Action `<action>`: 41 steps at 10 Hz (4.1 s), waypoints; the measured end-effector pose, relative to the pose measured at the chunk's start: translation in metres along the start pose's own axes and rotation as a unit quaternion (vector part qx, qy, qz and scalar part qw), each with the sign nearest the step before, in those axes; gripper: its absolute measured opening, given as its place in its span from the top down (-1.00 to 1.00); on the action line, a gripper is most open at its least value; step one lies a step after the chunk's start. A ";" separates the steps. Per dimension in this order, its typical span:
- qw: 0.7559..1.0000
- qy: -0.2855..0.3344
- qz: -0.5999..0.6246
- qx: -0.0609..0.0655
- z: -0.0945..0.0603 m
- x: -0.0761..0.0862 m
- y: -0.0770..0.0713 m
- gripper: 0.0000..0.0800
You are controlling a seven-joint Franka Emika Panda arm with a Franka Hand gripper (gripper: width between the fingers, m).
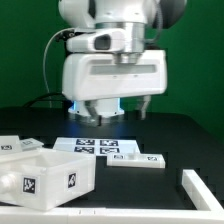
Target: Assemble cabinet
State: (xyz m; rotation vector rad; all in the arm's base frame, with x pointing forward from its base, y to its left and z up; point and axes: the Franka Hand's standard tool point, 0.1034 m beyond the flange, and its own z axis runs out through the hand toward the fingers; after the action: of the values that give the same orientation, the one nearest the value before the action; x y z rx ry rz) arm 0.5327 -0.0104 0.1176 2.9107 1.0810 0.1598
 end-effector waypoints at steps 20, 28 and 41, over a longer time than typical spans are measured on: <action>0.998 0.007 -0.057 -0.026 0.085 -0.051 0.045 0.78; 0.976 0.033 0.214 -0.016 0.043 0.038 -0.016 0.78; 0.549 0.005 0.833 0.066 0.048 0.064 -0.026 0.78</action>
Offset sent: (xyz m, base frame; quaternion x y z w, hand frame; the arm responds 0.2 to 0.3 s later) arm 0.0000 0.0000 0.0000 0.0000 0.0000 0.0000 1.0000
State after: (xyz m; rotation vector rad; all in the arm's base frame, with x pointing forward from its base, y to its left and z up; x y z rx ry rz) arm 0.5692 0.0517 0.0738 2.6982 -1.9618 0.0783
